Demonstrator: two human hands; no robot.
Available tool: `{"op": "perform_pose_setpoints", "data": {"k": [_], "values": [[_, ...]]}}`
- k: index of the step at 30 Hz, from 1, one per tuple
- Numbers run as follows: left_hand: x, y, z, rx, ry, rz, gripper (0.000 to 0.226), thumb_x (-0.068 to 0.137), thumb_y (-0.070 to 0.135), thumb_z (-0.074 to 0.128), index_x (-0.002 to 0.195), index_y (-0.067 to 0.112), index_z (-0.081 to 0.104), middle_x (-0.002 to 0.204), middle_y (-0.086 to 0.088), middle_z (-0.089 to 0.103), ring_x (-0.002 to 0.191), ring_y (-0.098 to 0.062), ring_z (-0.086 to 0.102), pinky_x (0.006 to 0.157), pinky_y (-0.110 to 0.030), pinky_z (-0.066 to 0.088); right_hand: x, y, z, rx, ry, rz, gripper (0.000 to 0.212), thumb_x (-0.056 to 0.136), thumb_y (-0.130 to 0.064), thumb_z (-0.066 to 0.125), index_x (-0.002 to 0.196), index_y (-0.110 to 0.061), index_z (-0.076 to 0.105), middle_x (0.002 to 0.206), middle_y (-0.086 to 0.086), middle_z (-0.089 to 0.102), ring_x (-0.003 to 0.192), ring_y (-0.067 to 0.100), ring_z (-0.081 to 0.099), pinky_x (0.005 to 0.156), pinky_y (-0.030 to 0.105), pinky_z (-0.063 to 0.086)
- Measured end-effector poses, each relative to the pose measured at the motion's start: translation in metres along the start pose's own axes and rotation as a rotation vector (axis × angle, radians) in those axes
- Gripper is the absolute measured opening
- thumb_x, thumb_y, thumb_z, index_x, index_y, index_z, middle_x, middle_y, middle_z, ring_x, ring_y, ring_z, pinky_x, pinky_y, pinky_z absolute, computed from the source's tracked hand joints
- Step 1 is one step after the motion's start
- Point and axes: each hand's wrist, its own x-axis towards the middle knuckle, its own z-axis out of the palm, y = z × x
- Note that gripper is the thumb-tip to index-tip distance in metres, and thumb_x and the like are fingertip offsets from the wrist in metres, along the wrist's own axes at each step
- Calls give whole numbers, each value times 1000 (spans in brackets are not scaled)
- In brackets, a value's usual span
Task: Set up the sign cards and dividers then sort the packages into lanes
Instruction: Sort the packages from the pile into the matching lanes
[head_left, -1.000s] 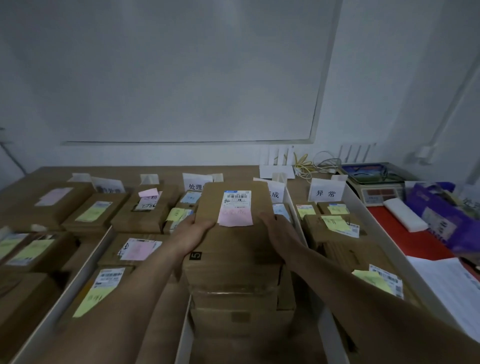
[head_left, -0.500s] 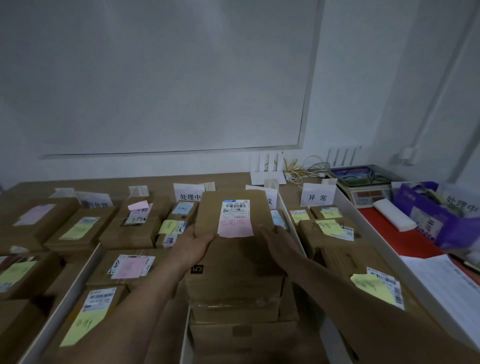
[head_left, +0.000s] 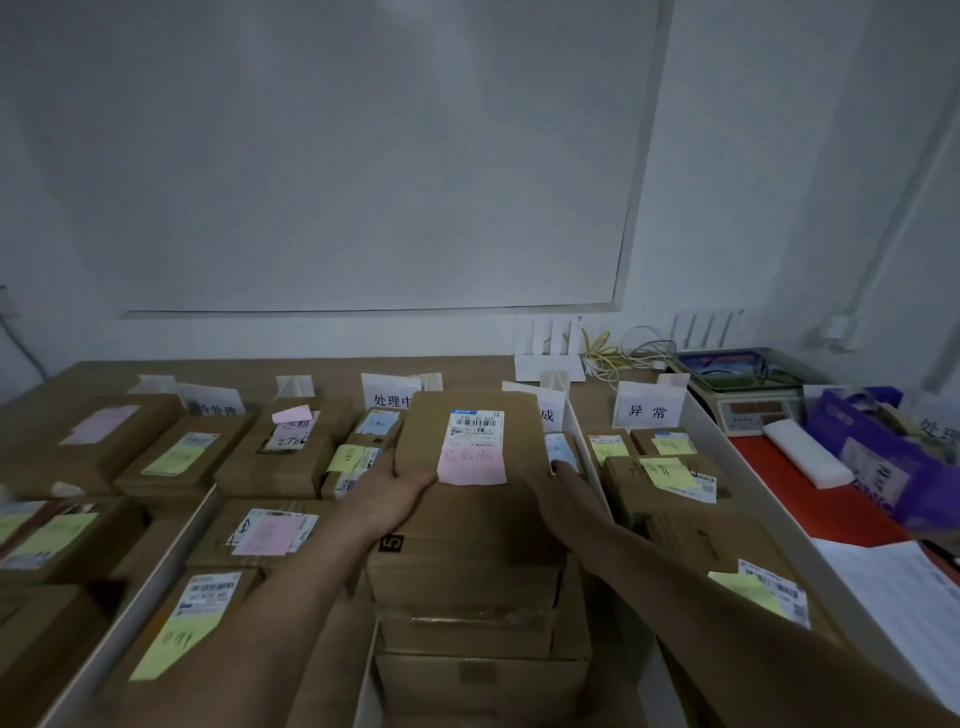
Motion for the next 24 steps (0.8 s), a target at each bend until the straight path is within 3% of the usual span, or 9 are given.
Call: {"op": "perform_pose_setpoints", "data": {"k": [2, 6, 11, 14, 18, 21, 24], "values": [[-2, 5, -1, 36, 12, 3, 96, 70, 68, 53, 156, 30, 30, 149, -4, 49, 131, -30, 50, 109, -44, 41, 0, -1, -3, 15, -2, -14, 50, 102, -39, 49, 147, -18, 41, 143, 3, 50, 129, 24, 48, 106, 42, 44], [-6, 12, 0, 119, 87, 43, 76, 90, 54, 58, 156, 29, 30, 154, -4, 43, 136, -29, 45, 106, -39, 38, -3, -3, -10, -8, 25, -86, 25, 103, -34, 50, 126, -24, 50, 123, -5, 54, 114, 17, 52, 105, 41, 46], [-17, 20, 5, 230, 165, 98, 77, 87, 55, 59, 154, 28, 31, 156, -2, 41, 138, -27, 44, 104, -38, 39, -12, -2, -16, -61, 18, -175, 50, 97, -42, 57, 142, -21, 49, 133, -4, 60, 121, 21, 57, 103, 47, 50], [-25, 25, 8, 268, 218, 162, 78, 80, 59, 58, 150, 33, 37, 153, -2, 44, 135, -26, 46, 105, -41, 42, -17, -2, -21, -61, 32, -215, 51, 96, -43, 59, 141, -22, 50, 133, -4, 60, 122, 22, 58, 102, 48, 52], [-36, 40, 20, 284, 285, 234, 69, 87, 45, 64, 149, 28, 40, 149, -6, 46, 136, -26, 43, 105, -39, 40, -26, -4, -32, -80, 38, -262, 47, 97, -40, 60, 139, -22, 50, 128, -6, 62, 120, 20, 60, 101, 45, 53], [-43, 47, 28, 293, 295, 260, 70, 88, 44, 62, 150, 27, 38, 149, -6, 46, 135, -27, 44, 104, -39, 41, -40, -9, -42, -84, 48, -262, 59, 100, -40, 58, 152, -21, 37, 139, -2, 57, 128, 23, 56, 105, 38, 49], [-51, 52, 33, 277, 308, 257, 68, 90, 43, 61, 151, 26, 37, 149, -6, 45, 135, -26, 44, 103, -38, 39, -50, -10, -54, -128, 69, -277, 61, 102, -40, 55, 155, -19, 32, 148, 1, 51, 134, 23, 50, 99, 27, 39]]}}
